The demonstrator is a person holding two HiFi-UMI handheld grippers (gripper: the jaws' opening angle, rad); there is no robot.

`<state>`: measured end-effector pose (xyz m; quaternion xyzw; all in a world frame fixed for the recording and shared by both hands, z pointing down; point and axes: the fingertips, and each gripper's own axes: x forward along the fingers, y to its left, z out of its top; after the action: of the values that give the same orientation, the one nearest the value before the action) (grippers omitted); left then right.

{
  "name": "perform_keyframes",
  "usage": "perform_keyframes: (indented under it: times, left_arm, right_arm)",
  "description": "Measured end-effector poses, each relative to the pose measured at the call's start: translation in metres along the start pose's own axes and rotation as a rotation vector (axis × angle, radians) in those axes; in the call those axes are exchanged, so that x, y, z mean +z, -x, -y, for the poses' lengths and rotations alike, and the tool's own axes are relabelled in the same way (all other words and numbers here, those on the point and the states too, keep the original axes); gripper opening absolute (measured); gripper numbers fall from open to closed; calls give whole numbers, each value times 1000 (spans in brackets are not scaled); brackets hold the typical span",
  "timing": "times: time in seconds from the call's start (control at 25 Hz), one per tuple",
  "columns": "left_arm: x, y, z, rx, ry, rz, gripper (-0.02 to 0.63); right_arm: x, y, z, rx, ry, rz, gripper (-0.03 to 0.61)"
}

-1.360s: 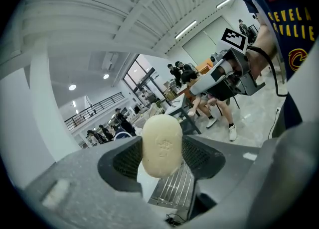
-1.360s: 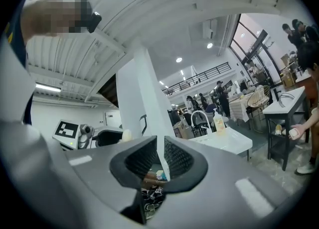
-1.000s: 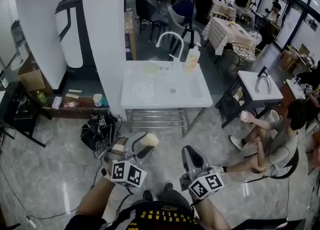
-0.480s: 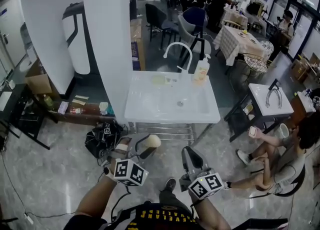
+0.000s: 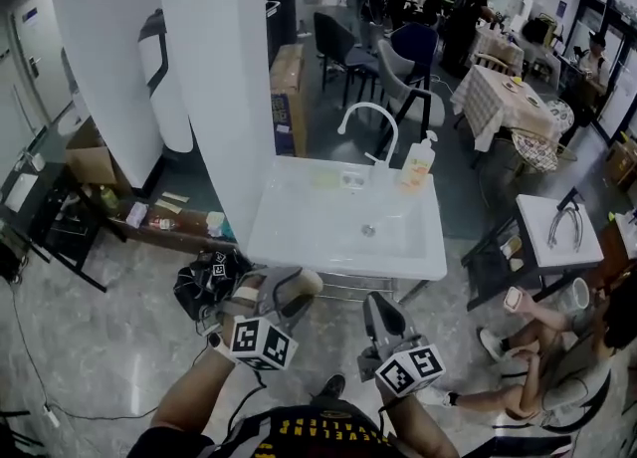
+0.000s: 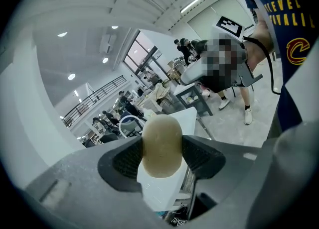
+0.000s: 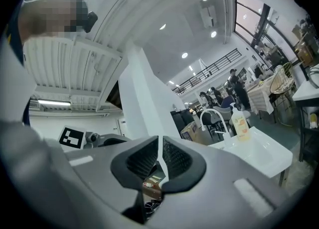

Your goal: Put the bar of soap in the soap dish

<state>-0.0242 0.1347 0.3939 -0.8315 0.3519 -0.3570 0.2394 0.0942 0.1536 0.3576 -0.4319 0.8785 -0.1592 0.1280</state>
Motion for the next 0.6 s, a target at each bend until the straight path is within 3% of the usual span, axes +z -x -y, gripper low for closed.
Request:
perform_keyframes:
  times: [0.6]
  left_arm:
    - [12,-68,-28,55,11,-72,256]
  right_arm:
    - [20,-45,72,85,-41,-29,25]
